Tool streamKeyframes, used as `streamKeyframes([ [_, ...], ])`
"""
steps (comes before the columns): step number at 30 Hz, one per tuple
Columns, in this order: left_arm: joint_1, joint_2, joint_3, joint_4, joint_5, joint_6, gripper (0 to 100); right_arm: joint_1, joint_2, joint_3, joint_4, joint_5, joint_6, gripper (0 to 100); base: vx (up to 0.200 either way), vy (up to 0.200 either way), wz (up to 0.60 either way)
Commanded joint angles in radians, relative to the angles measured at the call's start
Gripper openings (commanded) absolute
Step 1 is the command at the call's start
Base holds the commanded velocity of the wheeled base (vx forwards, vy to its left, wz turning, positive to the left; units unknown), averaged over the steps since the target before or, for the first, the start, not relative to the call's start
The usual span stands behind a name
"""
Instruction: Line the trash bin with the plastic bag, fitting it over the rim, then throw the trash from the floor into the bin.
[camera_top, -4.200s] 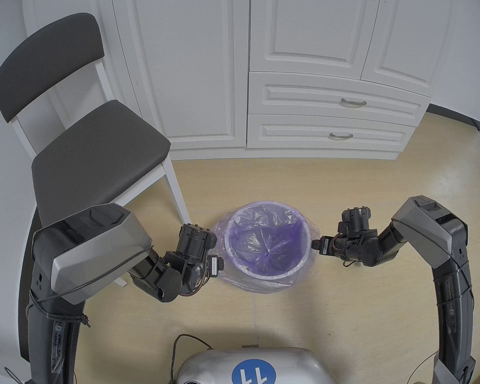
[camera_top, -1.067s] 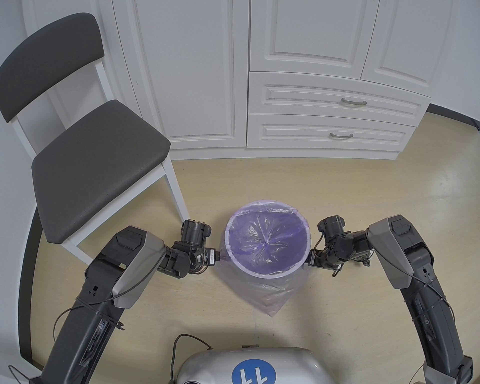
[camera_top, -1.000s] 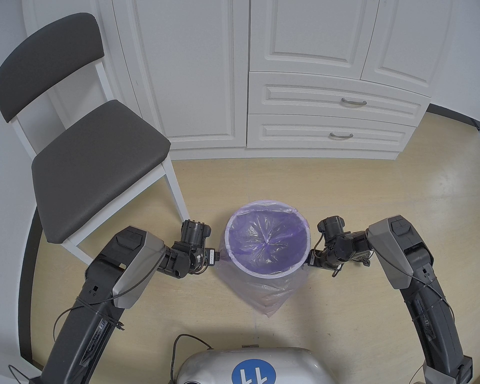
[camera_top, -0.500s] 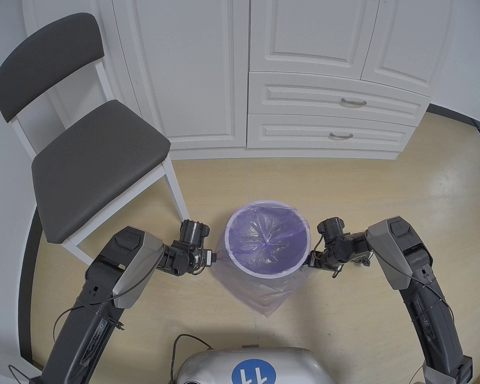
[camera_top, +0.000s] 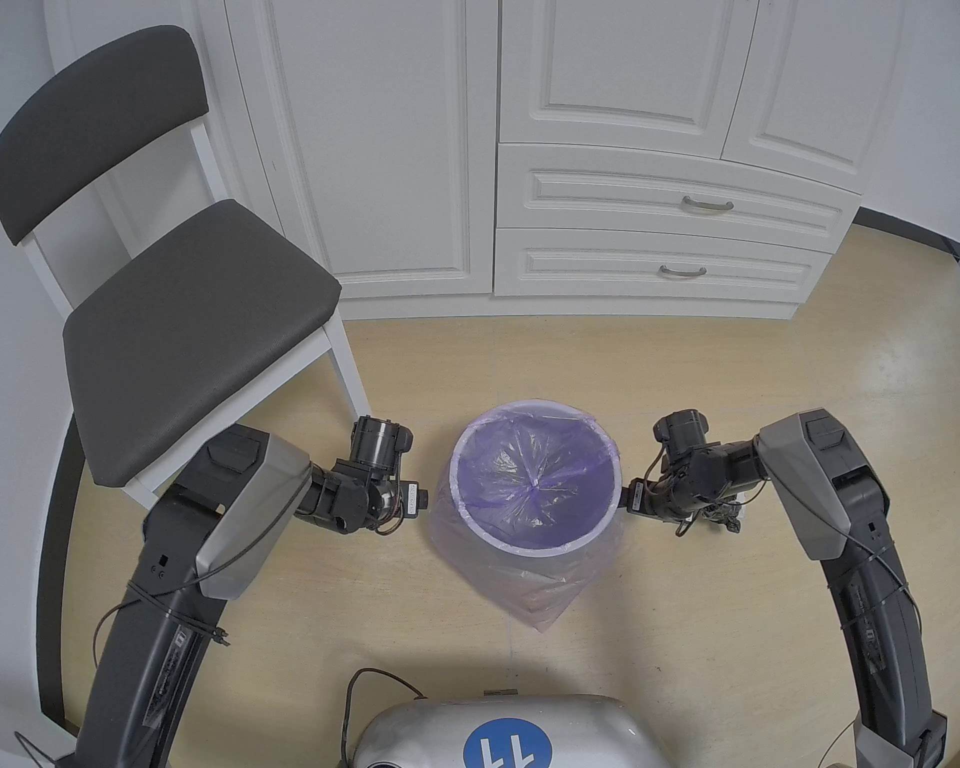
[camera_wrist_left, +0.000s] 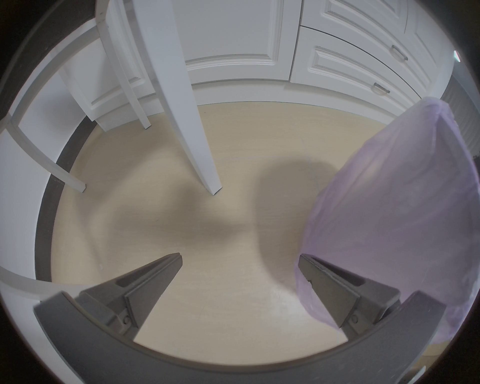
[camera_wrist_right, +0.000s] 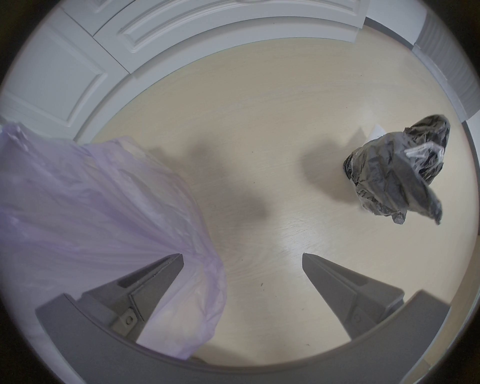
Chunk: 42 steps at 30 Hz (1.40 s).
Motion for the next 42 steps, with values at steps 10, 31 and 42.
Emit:
streamKeyframes([
  [10, -0.011, -0.373, 0.444, -0.016, -0.002, -0.001, 100, -0.088, -0.33, 0.297, -0.012, 0.018, -0.246, 100, 0.0, 0.0, 0.0],
  [31, -0.063, -0.768, 1.107, -0.396, -0.013, -0.003, 100, -0.158, -0.442, 0.471, -0.205, -0.025, -0.316, 100, 0.0, 0.0, 0.0],
  [42, -0.057, -0.847, 1.234, -0.635, -0.013, 0.002, 100, -0.25, -0.327, 0.481, -0.507, -0.031, -0.364, 100, 0.0, 0.0, 0.0],
])
